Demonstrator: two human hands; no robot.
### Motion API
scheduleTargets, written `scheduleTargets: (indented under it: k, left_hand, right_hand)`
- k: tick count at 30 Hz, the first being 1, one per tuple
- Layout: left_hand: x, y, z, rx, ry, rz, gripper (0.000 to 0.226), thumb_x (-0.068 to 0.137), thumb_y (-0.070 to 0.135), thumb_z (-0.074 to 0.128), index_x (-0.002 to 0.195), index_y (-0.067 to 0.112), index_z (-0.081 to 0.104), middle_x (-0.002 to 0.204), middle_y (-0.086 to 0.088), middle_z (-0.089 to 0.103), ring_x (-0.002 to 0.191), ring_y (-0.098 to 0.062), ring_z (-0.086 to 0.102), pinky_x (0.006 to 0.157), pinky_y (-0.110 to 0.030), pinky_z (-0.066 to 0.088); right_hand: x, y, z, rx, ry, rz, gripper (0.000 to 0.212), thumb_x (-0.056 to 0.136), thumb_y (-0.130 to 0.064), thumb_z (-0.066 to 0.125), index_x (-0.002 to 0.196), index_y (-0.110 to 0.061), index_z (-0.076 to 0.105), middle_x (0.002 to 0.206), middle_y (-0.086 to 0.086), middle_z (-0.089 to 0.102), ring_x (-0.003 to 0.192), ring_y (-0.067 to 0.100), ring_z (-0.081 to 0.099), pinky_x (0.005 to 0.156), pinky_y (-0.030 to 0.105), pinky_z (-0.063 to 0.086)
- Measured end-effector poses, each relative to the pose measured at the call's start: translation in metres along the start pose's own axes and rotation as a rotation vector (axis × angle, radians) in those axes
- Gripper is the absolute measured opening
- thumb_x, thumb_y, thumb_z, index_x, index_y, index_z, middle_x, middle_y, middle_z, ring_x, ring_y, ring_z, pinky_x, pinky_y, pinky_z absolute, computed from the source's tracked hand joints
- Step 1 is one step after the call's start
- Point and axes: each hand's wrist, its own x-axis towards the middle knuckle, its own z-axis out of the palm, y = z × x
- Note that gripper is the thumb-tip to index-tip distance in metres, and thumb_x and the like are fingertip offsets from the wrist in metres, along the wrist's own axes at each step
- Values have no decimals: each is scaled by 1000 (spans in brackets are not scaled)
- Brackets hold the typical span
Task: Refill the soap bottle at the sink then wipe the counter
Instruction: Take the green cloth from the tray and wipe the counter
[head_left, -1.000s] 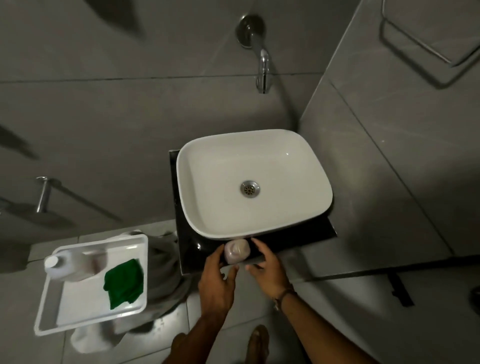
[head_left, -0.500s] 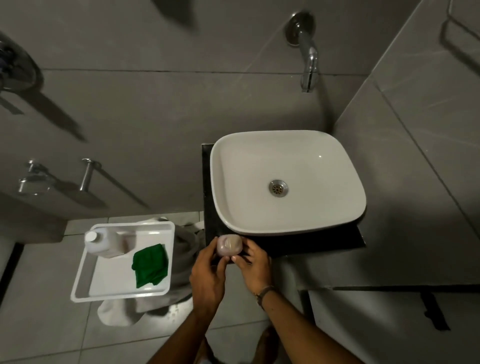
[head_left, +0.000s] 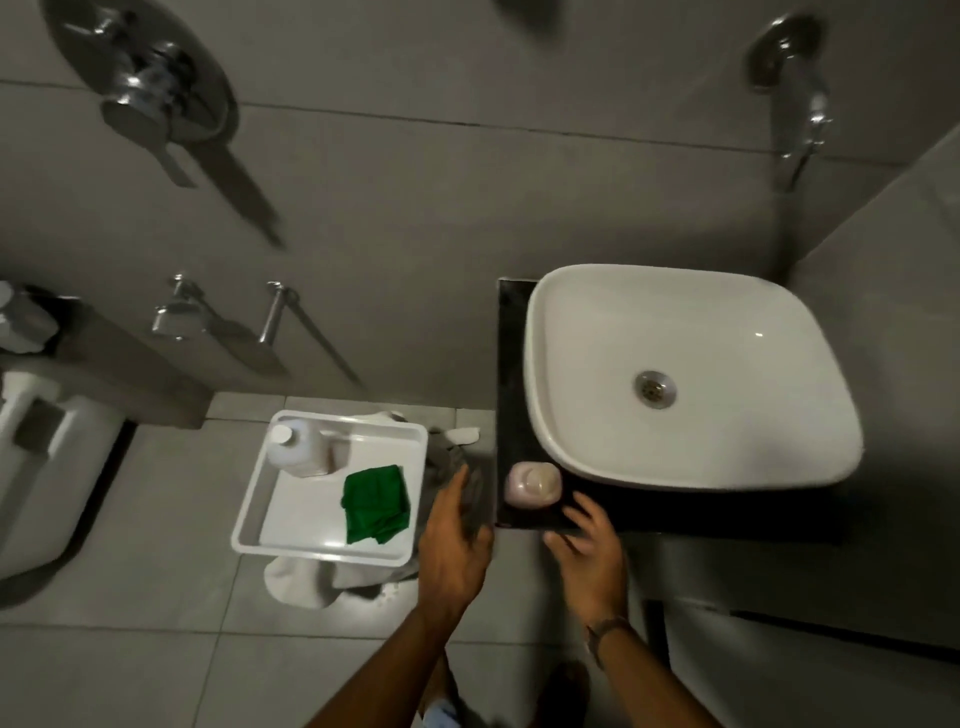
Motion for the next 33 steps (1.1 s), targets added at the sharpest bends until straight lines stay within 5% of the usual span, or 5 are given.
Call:
scheduleTargets:
  k: [5,11,16,24,33]
  left_hand:
    - [35,-67,-62,204,205,-379,56,98,17,74,150,6,53,146,-20,62,135,-39,59,113,-48,47]
    - [94,-120,-98,423,132,-710,58,105,45,60,146,6,48,145,-22,54,135,-45,53,108,-55,46]
    - [127,-134,-90,399,88,-863,66,101,51,63,146,6,44,148,-20,50,141,-41,47,114,-55,43]
    - [146,-167,-97,190,65,-852,53,95,38,75,132,1,66,131,-22,71,121,-43,67,103,-46,54]
    - [108,-149,-99,166,138,-417,32,81,30,83,70,21,54,68,2,63,73,-26,64,61,-28,42]
  right_hand:
    - [-42,47,16,-109,120,86,55,79,17,74,119,-18,62,118,20,71,85,-4,70,65,3,51]
    - [-68,78,75,-225,21,155,54,79,11,78,112,-29,65,109,10,76,87,16,74,77,52,63]
    - [-58,67,108,-354,-167,143,55,88,-10,77,109,-56,56,112,-23,67,100,7,70,88,37,62]
    - [-32,40,158,-331,-303,115,36,92,-9,72,114,-37,65,116,-15,69,108,2,64,81,7,51]
    - [-26,8,195,-256,-349,151,39,92,-14,72,124,-34,62,124,-11,64,105,9,64,90,22,57]
